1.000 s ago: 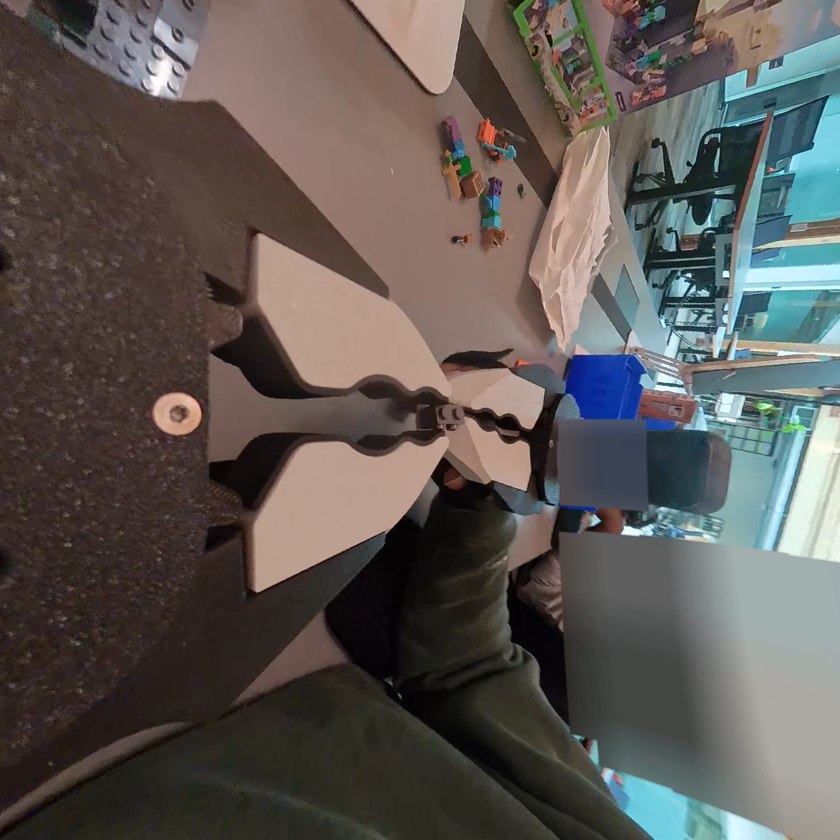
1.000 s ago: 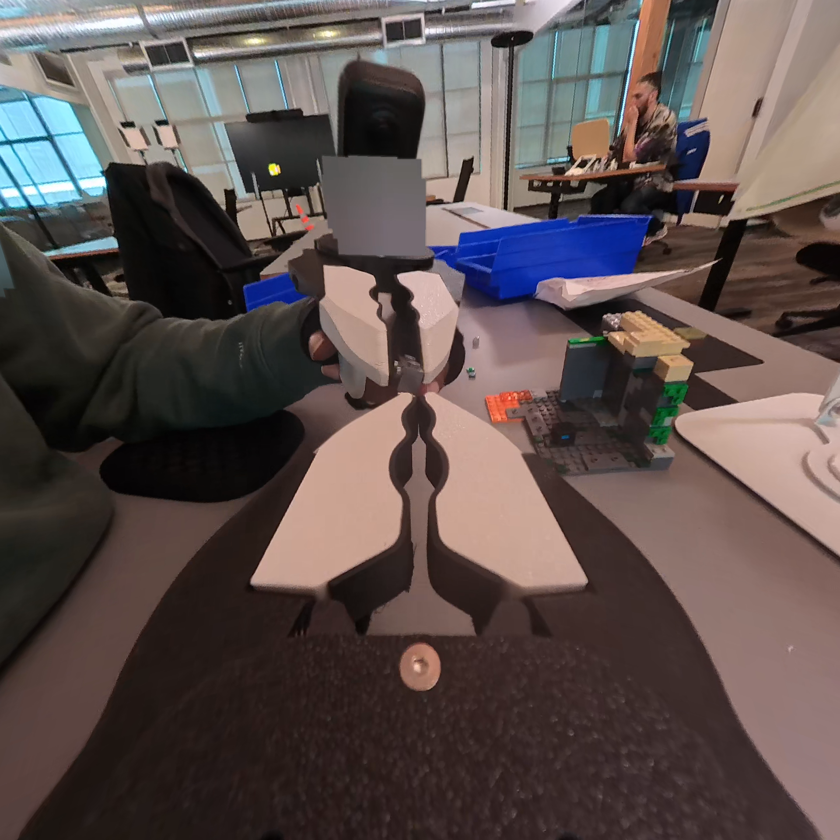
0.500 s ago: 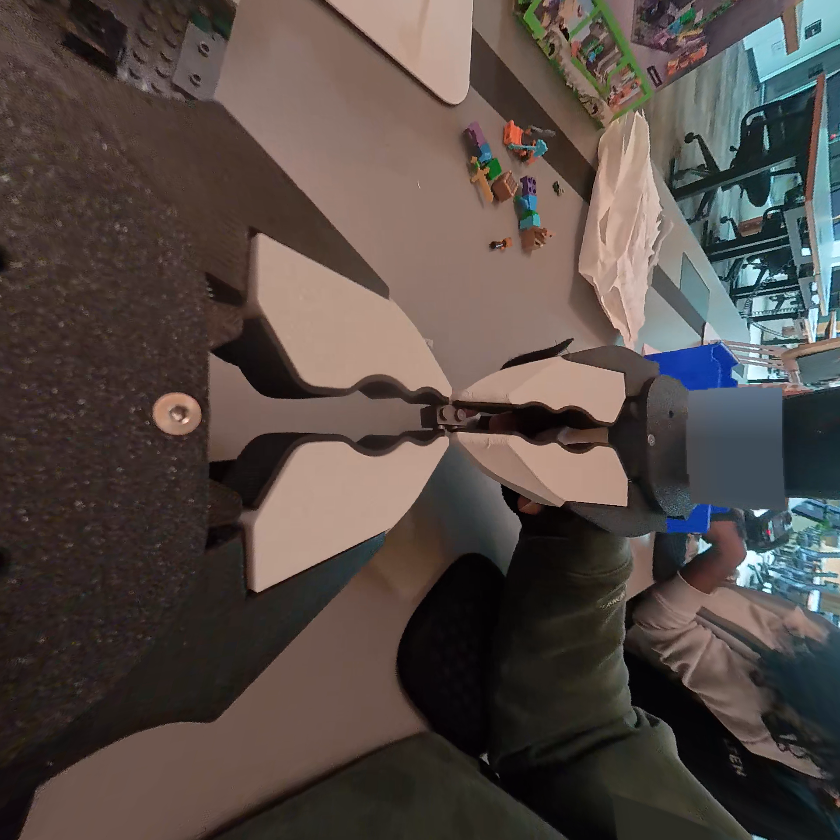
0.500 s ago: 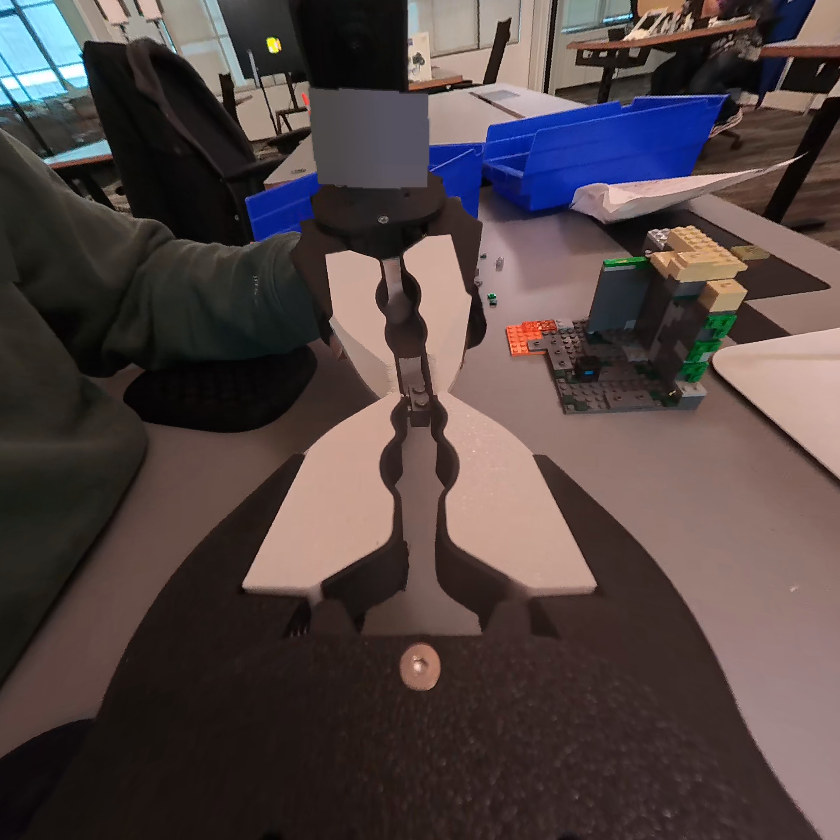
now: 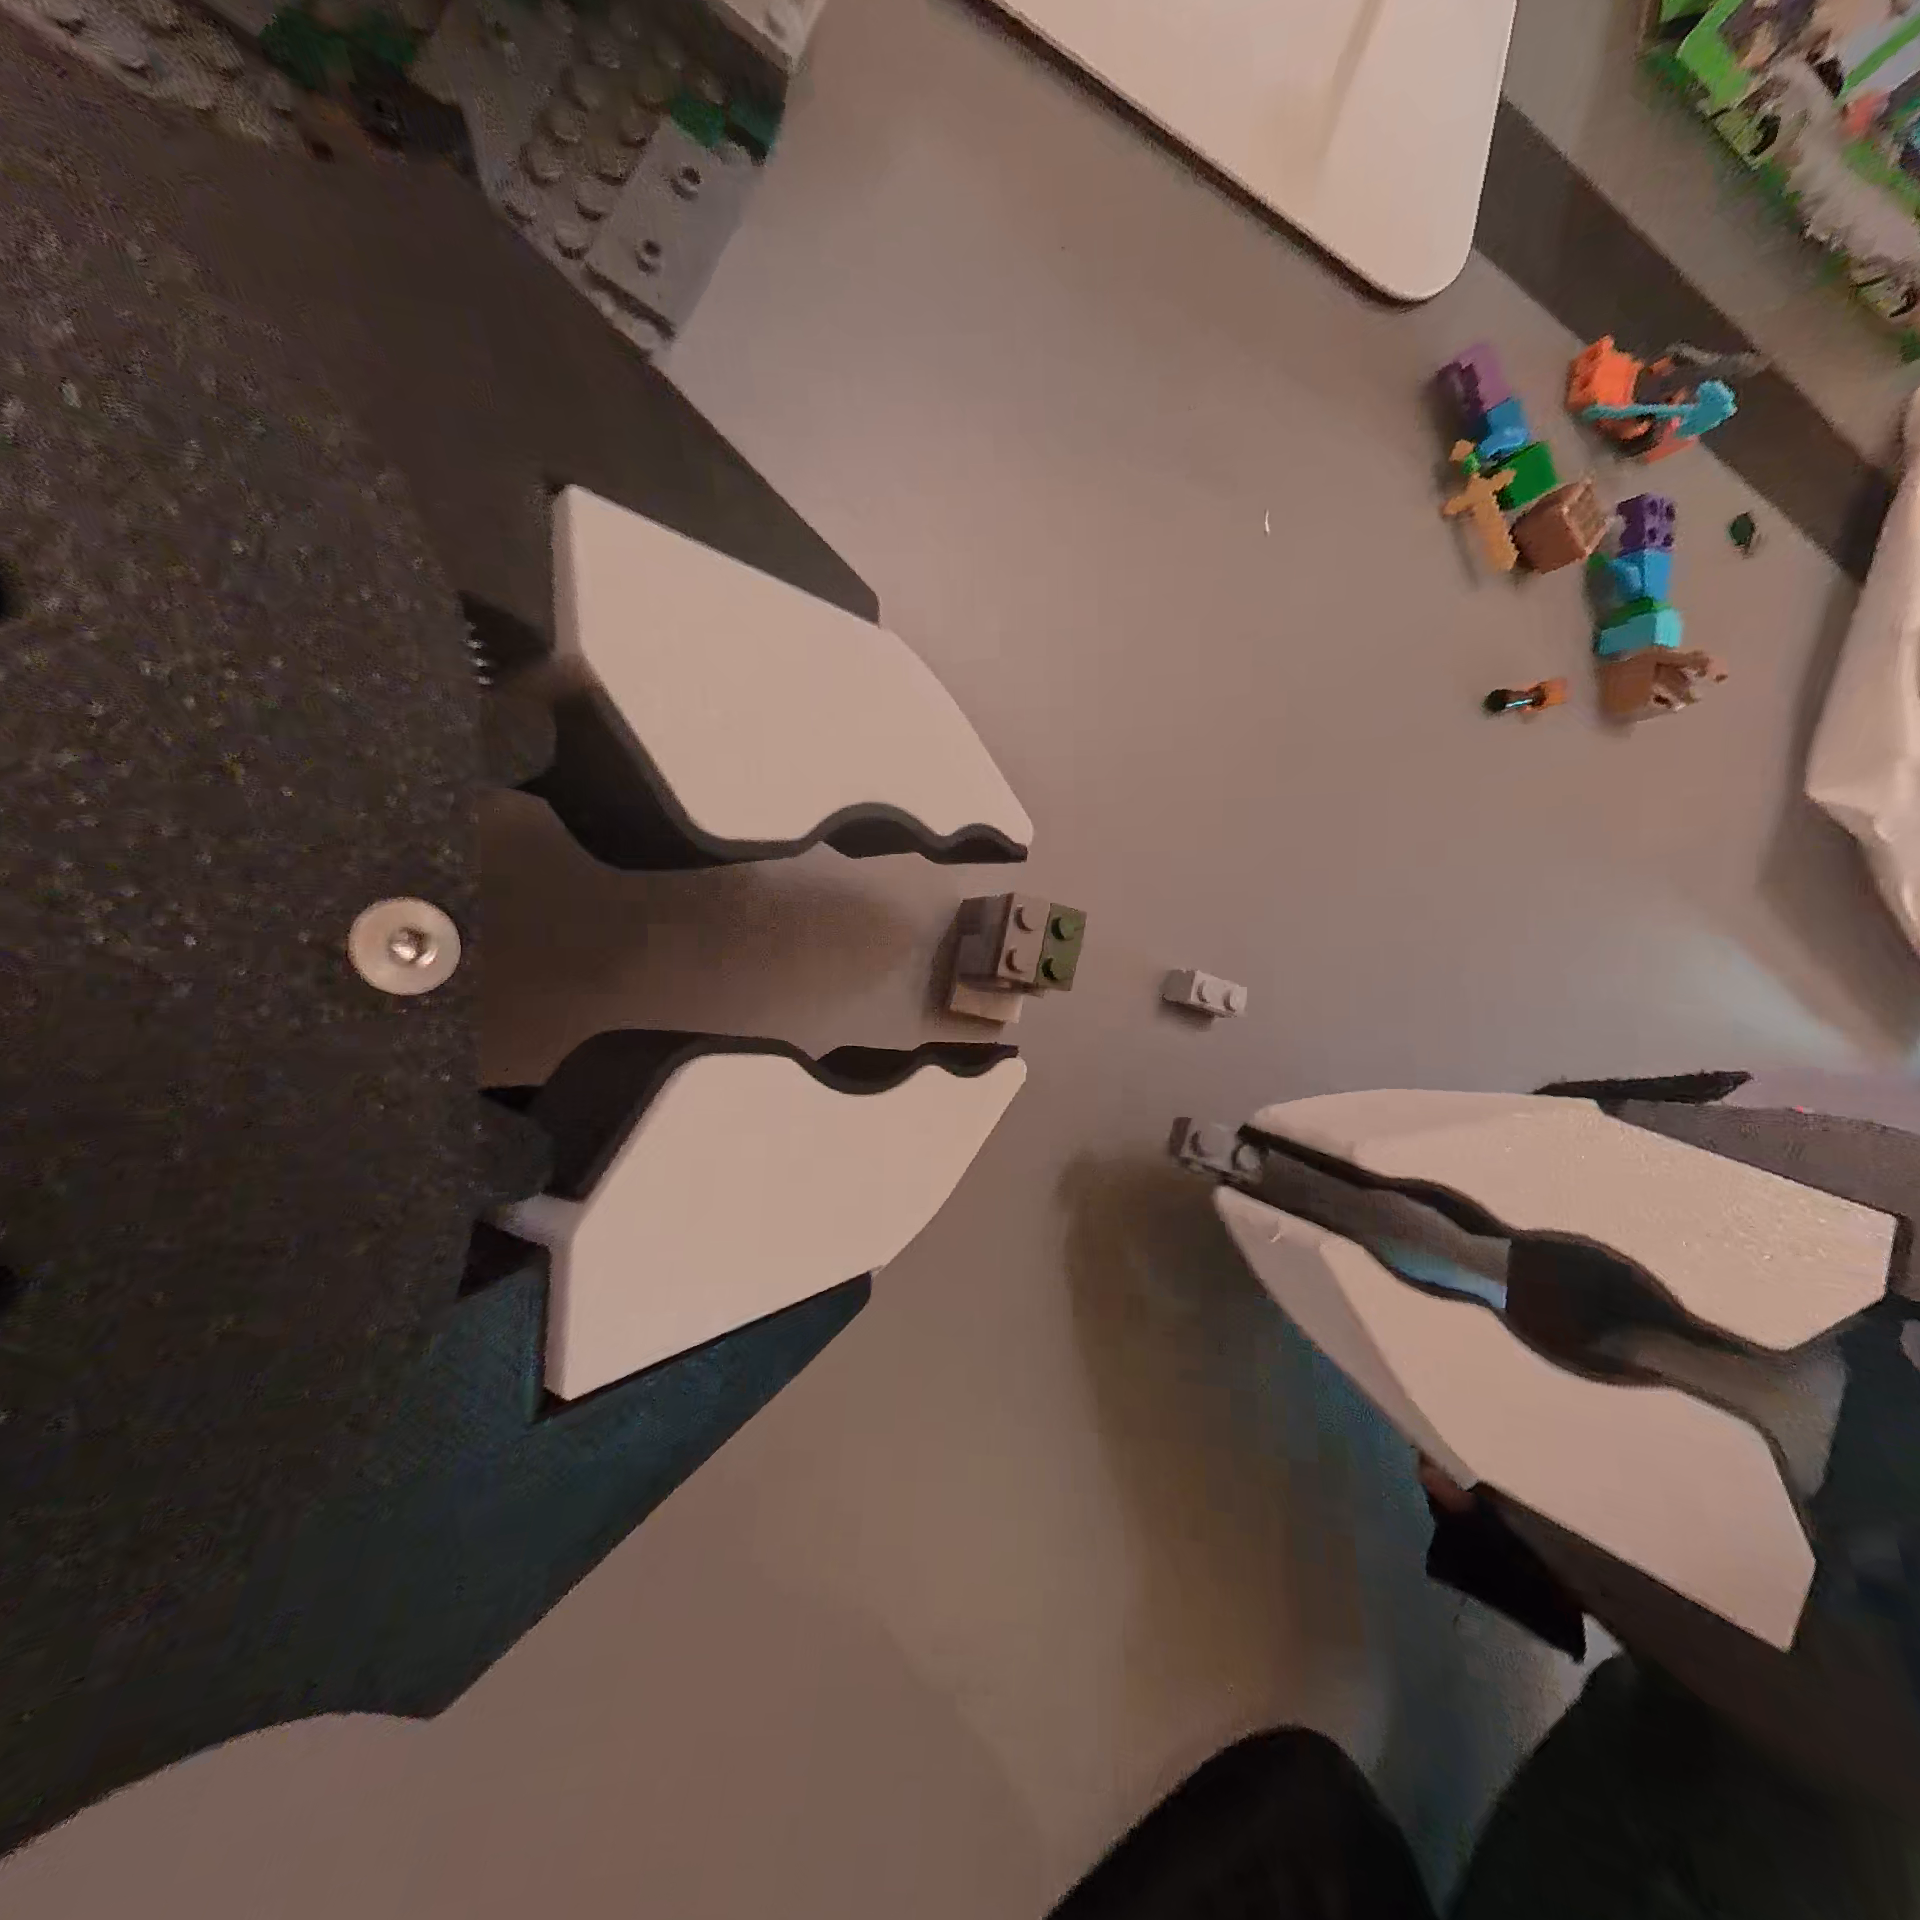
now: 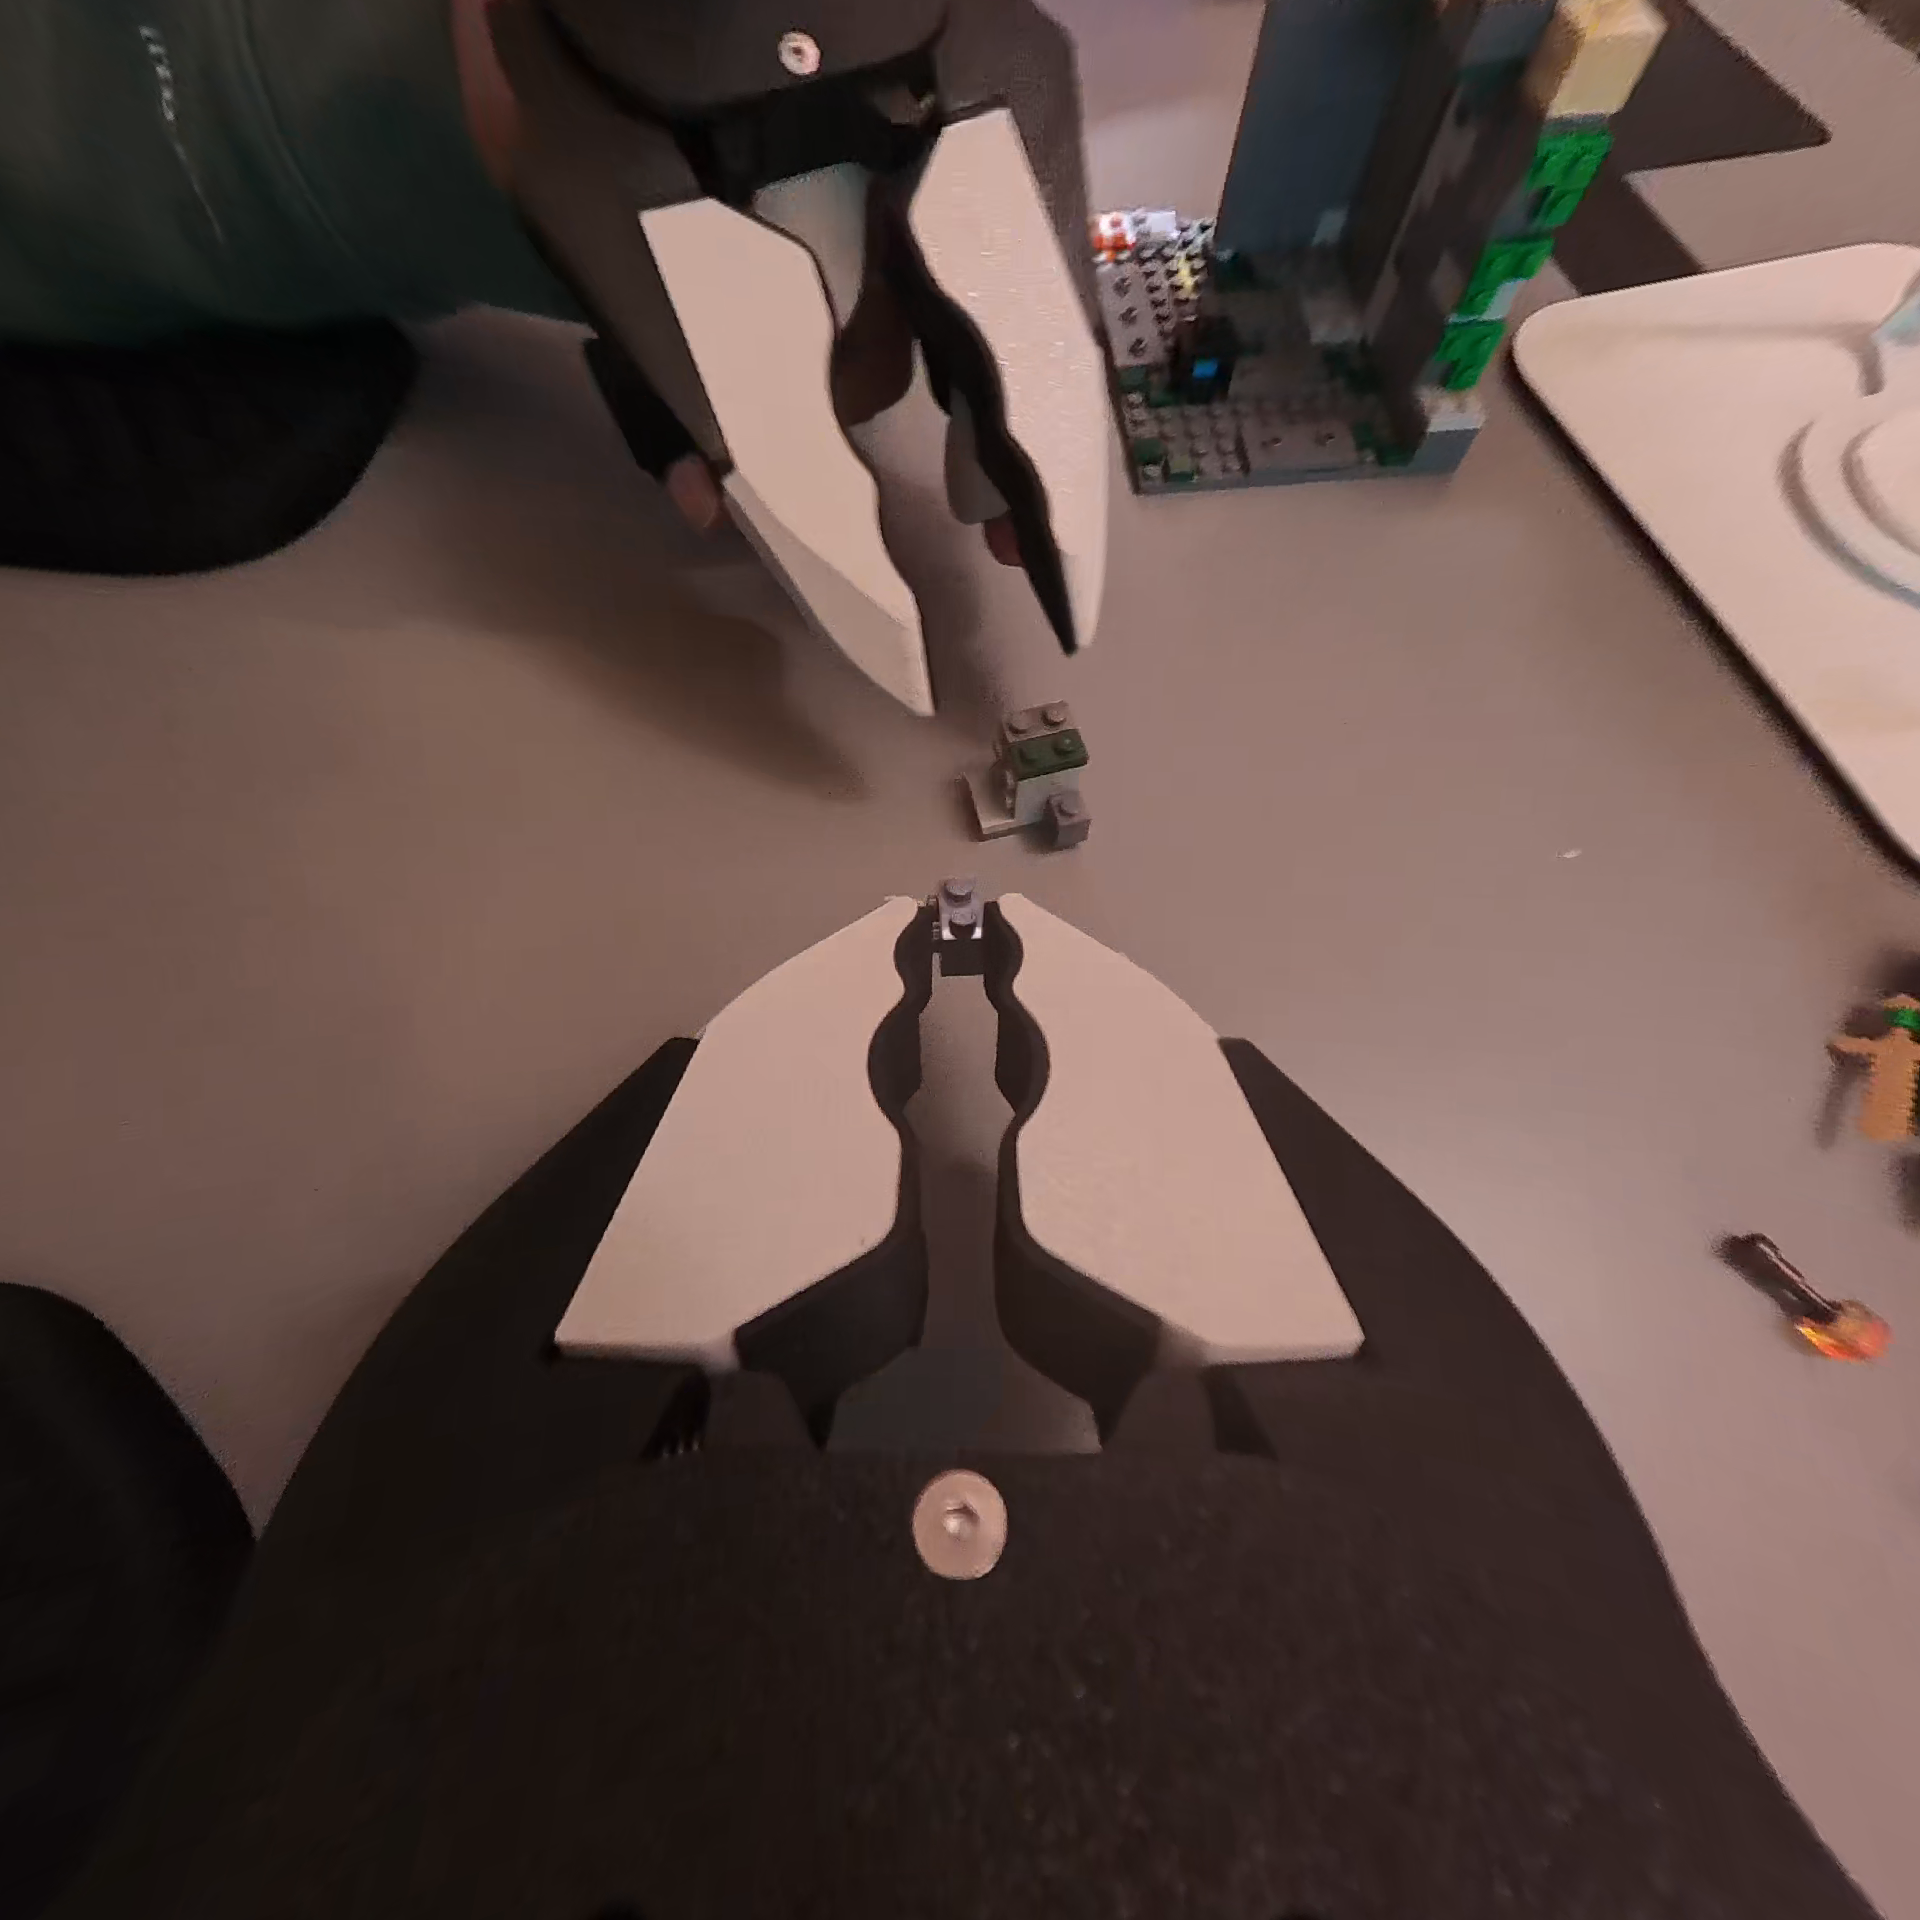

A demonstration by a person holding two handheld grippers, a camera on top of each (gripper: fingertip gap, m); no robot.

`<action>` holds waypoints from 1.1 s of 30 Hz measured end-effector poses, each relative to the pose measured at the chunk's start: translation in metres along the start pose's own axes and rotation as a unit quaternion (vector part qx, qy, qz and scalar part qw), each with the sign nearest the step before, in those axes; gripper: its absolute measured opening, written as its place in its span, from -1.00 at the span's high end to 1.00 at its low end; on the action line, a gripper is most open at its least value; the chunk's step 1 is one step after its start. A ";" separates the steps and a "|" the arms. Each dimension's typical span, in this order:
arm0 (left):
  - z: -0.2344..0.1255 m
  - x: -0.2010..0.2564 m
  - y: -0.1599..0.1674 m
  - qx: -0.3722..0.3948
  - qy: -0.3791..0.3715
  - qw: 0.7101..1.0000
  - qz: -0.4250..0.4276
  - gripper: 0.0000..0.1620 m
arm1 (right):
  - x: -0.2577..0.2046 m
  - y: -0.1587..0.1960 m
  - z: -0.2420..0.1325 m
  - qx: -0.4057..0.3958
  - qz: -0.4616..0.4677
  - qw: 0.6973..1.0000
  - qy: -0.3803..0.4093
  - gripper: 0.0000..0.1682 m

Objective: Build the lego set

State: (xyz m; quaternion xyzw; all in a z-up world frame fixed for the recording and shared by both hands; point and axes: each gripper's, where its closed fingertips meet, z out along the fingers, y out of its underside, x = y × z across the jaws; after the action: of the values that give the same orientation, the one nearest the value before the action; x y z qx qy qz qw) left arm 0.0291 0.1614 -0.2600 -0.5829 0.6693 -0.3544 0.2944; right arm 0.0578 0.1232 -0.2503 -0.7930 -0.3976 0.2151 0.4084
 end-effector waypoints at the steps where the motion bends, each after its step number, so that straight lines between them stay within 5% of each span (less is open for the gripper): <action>1: 0.004 -0.001 0.000 -0.006 0.003 1.000 0.002 0.60 | -0.001 0.002 0.003 -0.004 -0.003 1.000 -0.001 0.90; 7: 0.016 -0.002 0.008 -0.040 0.009 0.999 0.014 0.76 | 0.000 0.008 0.019 -0.030 -0.017 0.999 0.014 0.89; 33: -0.019 0.009 0.034 -0.066 0.034 0.997 0.021 0.77 | -0.003 0.024 0.026 -0.110 -0.048 0.992 0.028 0.88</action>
State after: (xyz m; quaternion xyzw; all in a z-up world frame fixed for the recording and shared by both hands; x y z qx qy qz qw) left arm -0.0074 0.1578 -0.2766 -0.5749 0.7127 -0.3227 0.2394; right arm 0.0499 0.1251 -0.2849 -0.8186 -0.4454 0.1281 0.3393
